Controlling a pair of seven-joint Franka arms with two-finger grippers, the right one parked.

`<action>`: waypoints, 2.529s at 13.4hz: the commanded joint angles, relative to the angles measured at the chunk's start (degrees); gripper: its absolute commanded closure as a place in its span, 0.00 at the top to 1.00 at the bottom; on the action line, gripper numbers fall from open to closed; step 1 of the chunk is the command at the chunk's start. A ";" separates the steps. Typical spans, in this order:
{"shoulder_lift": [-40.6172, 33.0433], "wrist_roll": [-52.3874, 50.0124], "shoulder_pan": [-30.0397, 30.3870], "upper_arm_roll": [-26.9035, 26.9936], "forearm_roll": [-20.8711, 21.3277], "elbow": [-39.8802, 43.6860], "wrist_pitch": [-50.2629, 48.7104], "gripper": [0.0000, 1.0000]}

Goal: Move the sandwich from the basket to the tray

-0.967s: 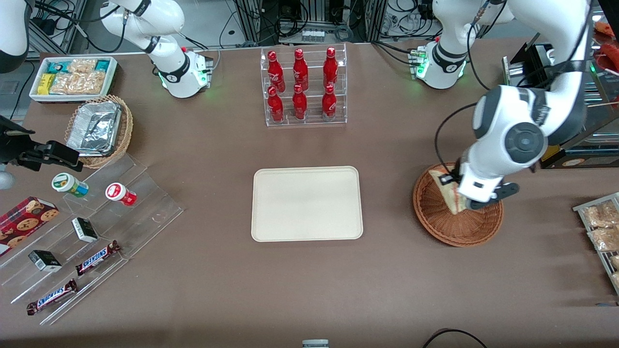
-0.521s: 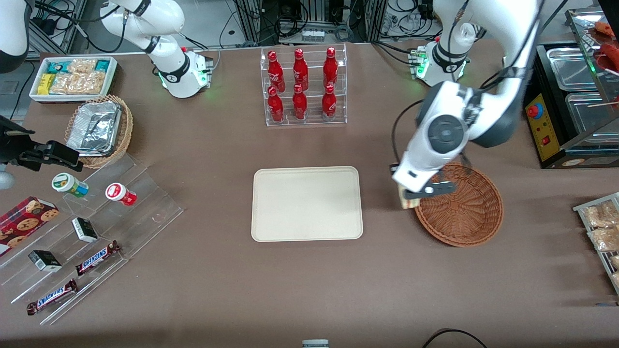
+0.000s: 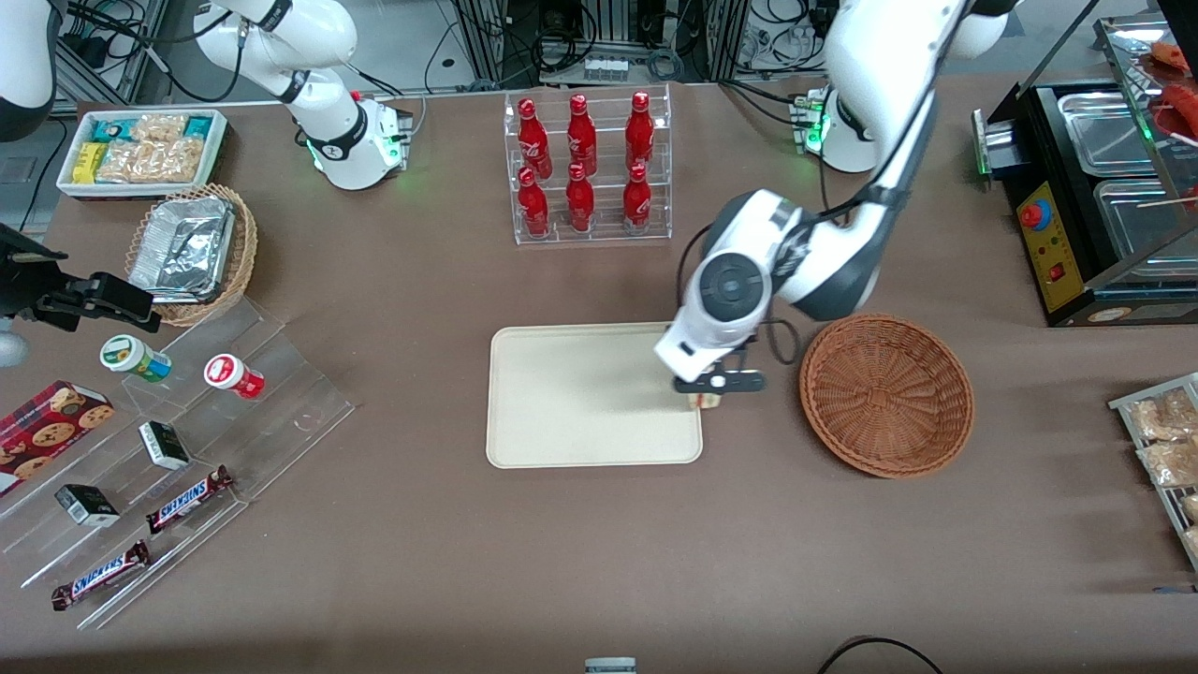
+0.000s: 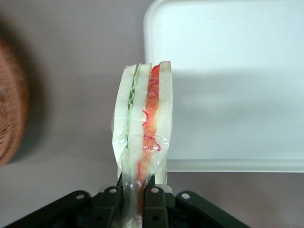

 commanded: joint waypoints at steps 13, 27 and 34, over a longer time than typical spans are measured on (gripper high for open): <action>17.51 -1.46 -5.35 0.91 -0.17 16.96 6.78 0.00; 14.98 -2.69 -4.56 1.70 0.97 16.87 6.78 1.00; 3.56 -2.95 -1.33 8.82 0.45 16.35 -0.94 1.00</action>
